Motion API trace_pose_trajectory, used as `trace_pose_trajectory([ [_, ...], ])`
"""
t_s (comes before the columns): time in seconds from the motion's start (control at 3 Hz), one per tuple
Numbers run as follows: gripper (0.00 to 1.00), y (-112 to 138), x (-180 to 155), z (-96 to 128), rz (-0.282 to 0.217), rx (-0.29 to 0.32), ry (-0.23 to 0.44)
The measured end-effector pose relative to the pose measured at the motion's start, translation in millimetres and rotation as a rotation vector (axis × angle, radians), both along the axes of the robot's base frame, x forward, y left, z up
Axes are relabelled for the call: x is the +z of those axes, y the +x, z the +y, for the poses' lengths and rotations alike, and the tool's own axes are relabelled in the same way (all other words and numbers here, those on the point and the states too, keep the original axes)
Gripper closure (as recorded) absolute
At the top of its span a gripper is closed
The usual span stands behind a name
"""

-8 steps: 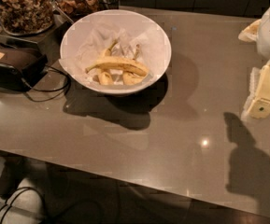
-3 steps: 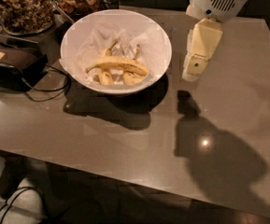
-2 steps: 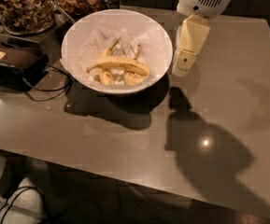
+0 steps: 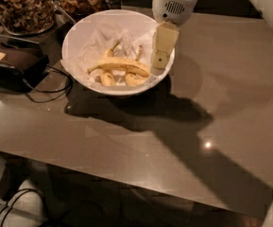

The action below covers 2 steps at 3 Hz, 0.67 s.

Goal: Pick banana from white bowl

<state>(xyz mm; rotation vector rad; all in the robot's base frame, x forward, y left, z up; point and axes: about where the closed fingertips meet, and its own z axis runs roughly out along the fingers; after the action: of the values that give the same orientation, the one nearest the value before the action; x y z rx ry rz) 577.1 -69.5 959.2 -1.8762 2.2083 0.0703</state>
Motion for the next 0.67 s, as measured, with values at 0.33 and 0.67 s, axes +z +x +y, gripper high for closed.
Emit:
trace_pose_trajectory([
  [0.33,0.0,6.1,2.1,3.6,-0.025,-0.001,0.039],
  [0.67,0.0,16.3,0.7,21.7,-0.01,0.017,0.064],
])
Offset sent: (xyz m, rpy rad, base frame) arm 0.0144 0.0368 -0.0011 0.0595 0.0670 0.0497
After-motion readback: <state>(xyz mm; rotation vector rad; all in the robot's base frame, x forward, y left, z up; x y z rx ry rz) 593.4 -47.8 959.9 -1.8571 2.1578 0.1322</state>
